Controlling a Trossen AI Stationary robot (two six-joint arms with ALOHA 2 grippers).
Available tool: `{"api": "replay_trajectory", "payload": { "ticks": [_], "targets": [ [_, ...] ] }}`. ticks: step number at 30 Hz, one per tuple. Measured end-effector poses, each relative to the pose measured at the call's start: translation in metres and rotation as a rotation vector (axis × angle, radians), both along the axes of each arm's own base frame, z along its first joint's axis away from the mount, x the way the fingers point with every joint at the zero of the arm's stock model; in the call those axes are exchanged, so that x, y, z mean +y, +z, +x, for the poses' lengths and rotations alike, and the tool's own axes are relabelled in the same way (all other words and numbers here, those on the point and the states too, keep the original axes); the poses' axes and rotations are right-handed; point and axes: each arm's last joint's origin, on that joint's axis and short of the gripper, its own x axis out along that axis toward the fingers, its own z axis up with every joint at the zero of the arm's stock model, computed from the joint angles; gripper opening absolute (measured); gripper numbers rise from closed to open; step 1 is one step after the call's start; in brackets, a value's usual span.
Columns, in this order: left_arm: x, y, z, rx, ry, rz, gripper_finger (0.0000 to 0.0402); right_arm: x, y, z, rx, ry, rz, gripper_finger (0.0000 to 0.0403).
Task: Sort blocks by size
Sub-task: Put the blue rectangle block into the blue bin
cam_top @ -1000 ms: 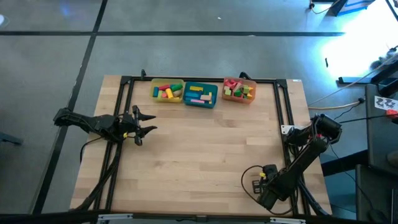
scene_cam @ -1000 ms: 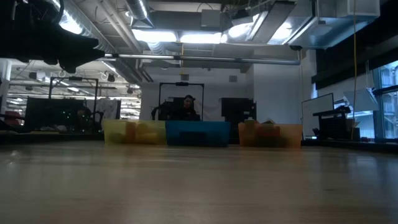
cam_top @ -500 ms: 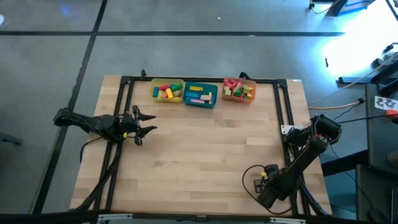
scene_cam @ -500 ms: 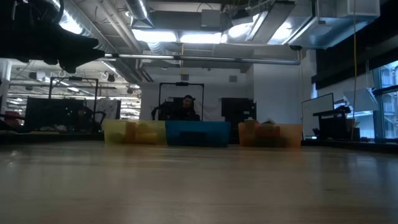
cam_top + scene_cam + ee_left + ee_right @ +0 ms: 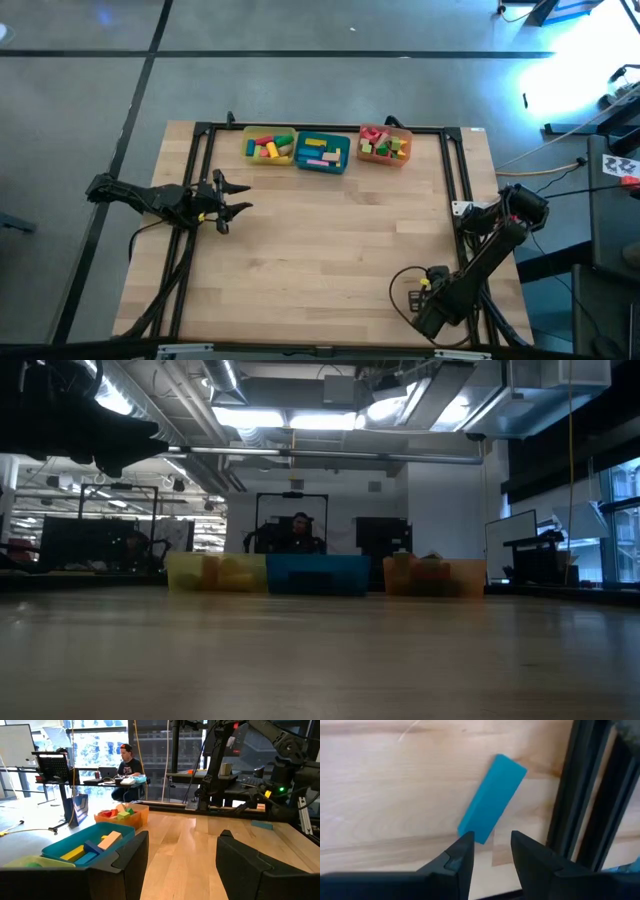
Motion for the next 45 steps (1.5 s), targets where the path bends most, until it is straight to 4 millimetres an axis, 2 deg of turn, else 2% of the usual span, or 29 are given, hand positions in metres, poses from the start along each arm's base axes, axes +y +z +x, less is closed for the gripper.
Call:
{"api": "replay_trajectory", "payload": {
  "ticks": [4,9,13,15,21,34,45],
  "targets": [
    [0.0,0.0,0.0,0.0,0.0,0.0,0.0198,-0.001,-0.001,0.0,-0.011,-0.006,-0.026,0.0131],
    [0.0,0.0,0.0,0.0,0.0,0.0,0.0198,0.0,-0.002,0.006,-0.159,0.013,-0.074,0.0131],
    [0.0,0.0,0.0,0.0,0.001,0.0,0.0198,0.005,-0.002,0.011,-0.227,0.095,-0.024,0.0131],
    [0.0,0.0,0.0,0.0,0.0,0.0,0.0198,0.004,-0.002,0.01,-0.208,0.079,-0.027,0.0131],
    [0.0,0.0,0.0,-0.002,0.0,-0.008,0.0198,0.004,-0.002,0.009,-0.166,-0.135,-0.059,0.0131],
    [0.0,0.0,0.0,-0.001,0.0,-0.006,0.0198,0.009,-0.014,0.006,0.012,-0.195,-0.027,0.0131],
    [0.0,0.0,0.0,-0.001,0.0,-0.006,0.0198,0.003,-0.02,0.002,0.08,-0.198,-0.127,0.0131]
  ]
}}
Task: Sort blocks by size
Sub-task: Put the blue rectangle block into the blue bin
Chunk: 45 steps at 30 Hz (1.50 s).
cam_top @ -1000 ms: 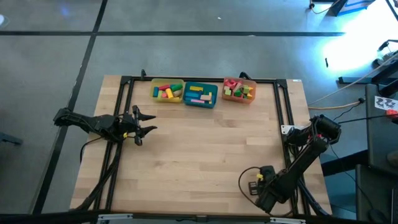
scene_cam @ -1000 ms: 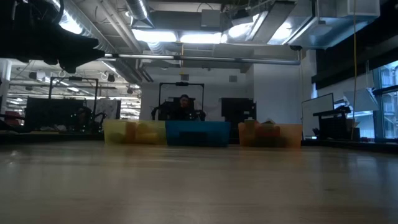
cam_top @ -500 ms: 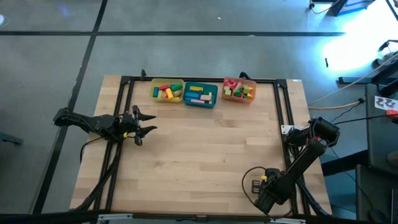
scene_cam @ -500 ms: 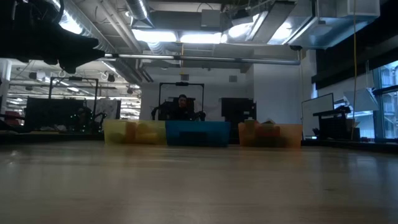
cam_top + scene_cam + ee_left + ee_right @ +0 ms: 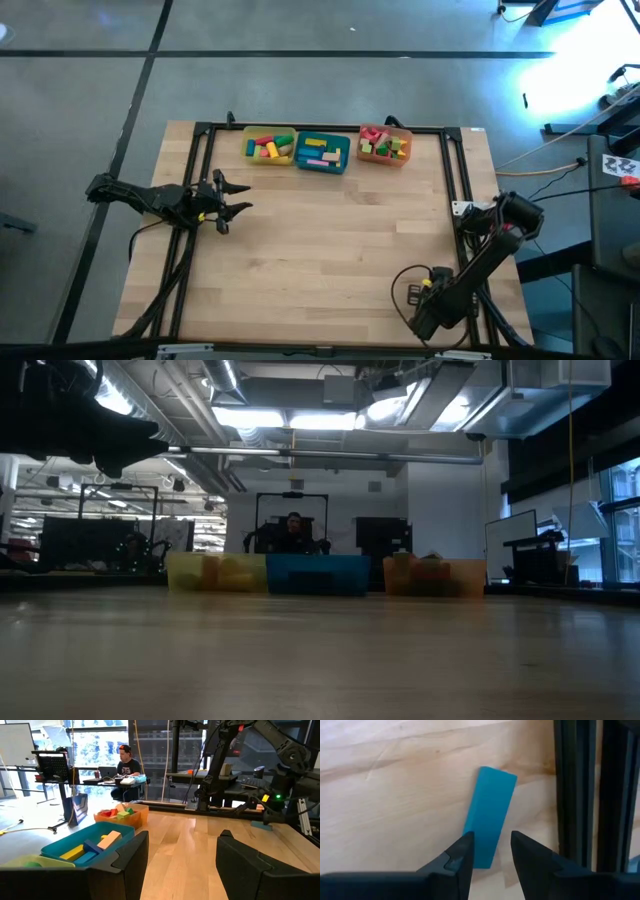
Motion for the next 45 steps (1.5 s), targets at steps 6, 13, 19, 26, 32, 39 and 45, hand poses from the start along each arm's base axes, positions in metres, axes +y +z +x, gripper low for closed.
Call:
{"api": "replay_trajectory", "payload": {
  "ticks": [6,13,19,26,32,39,45],
  "targets": [
    [0.0,0.0,0.0,0.0,0.0,0.0,0.0198,0.001,-0.005,0.001,0.005,0.001,-0.02,0.0131],
    [0.0,0.0,0.0,0.0,0.0,0.0,0.0198,0.001,-0.006,0.001,0.006,0.004,-0.023,0.0131],
    [0.0,0.0,0.0,-0.001,0.0,-0.001,0.0198,0.0,-0.006,0.004,-0.026,0.009,-0.043,0.0131],
    [0.0,0.0,0.0,-0.001,0.0,-0.007,0.0198,-0.002,-0.006,0.008,-0.093,0.03,-0.074,0.0131],
    [0.0,0.0,0.0,-0.002,0.0,-0.007,0.0198,0.001,-0.006,0.016,-0.197,0.034,-0.057,0.0131],
    [0.0,0.0,0.0,-0.002,-0.001,-0.007,0.0198,0.003,-0.007,0.018,-0.248,0.06,-0.049,0.0131],
    [0.0,0.0,0.0,-0.002,0.0,-0.007,0.0198,0.003,-0.007,0.018,-0.244,0.09,-0.047,0.0131]
  ]
}}
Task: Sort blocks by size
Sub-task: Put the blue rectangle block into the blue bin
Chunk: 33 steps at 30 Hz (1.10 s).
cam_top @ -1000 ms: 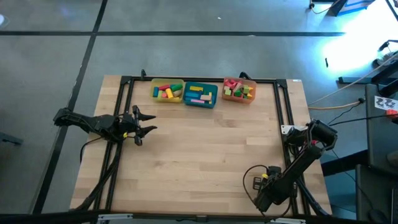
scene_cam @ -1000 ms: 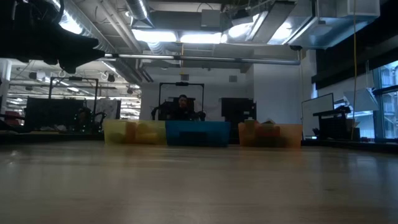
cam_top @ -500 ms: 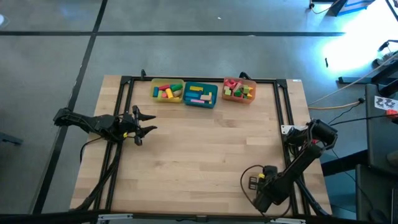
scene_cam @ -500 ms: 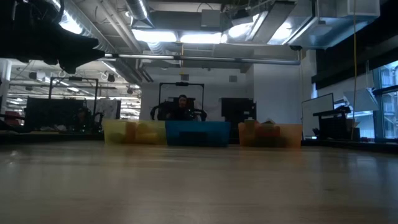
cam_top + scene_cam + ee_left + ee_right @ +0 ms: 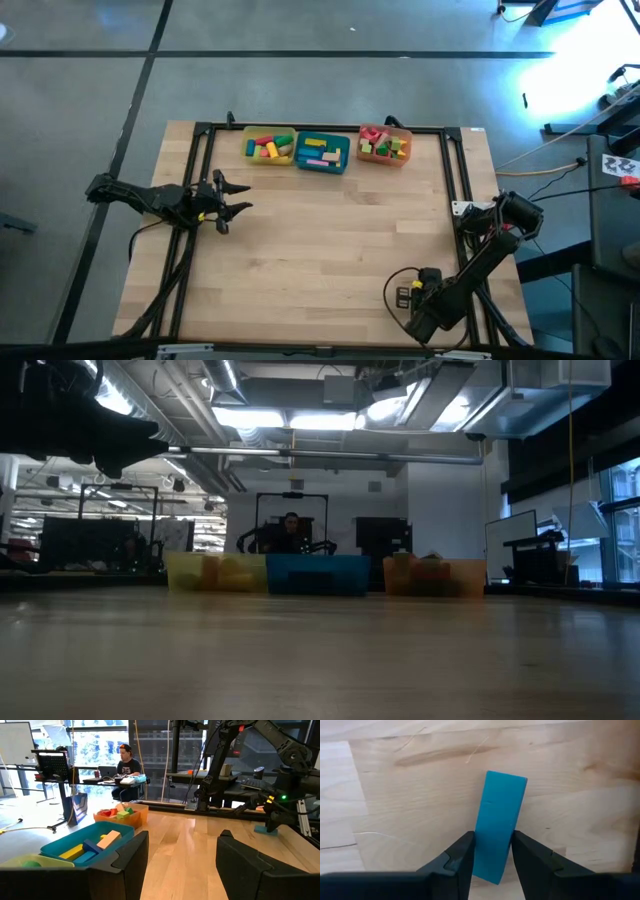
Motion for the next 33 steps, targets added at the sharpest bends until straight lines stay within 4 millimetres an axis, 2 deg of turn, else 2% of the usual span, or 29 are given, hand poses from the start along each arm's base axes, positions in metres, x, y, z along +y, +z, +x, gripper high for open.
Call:
{"api": "replay_trajectory", "payload": {
  "ticks": [4,18,33],
  "targets": [
    [0.0,0.0001,0.0,0.0,0.0,0.0,0.0198,-0.0003,-0.0003,-0.0001,-0.002,0.017,-0.003,0.0131],
    [0.0,0.0001,0.0,0.0,0.0,0.0,0.0198,-0.003,-0.0008,0.003,-0.093,0.402,-0.079,0.0131],
    [0.0,0.0001,0.0,0.0,0.0,0.0,0.0198,-0.0041,-0.001,0.0047,-0.133,0.432,-0.123,0.0131]
  ]
}}
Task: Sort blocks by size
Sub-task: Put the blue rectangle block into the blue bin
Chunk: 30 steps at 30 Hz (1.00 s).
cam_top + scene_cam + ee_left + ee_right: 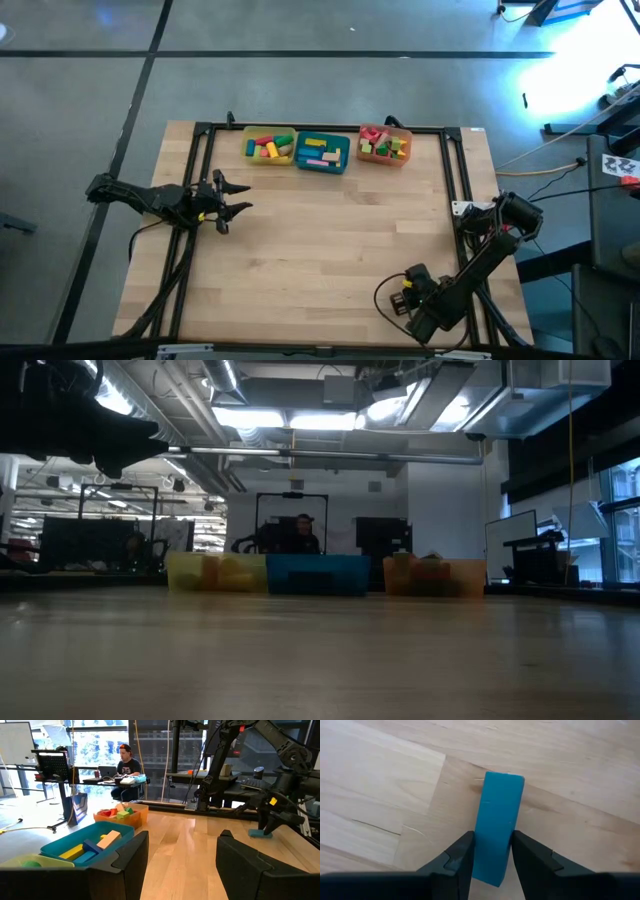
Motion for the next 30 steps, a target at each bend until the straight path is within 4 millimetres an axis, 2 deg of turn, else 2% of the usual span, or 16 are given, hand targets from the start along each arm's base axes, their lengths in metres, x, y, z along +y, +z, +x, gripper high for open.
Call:
{"api": "replay_trajectory", "payload": {
  "ticks": [11,23,27,30],
  "targets": [
    [0.0,-0.0001,0.0,-0.001,0.0,-0.004,0.0198,0.0017,-0.0002,0.002,-0.032,-0.044,0.017,0.0134],
    [0.0,-0.0001,0.0,-0.002,0.0,-0.007,0.0198,0.0001,-0.0023,0.0011,0.028,-0.051,0.036,0.0218],
    [0.0,-0.0001,0.0,-0.002,0.0,-0.007,0.0198,0.002,-0.0048,0.0031,0.01,-0.037,0.038,0.0216],
    [0.0,-0.0001,0.0,-0.002,0.0,-0.007,0.0198,0.0044,-0.009,0.005,0.003,-0.028,0.039,0.0191]
  ]
}}
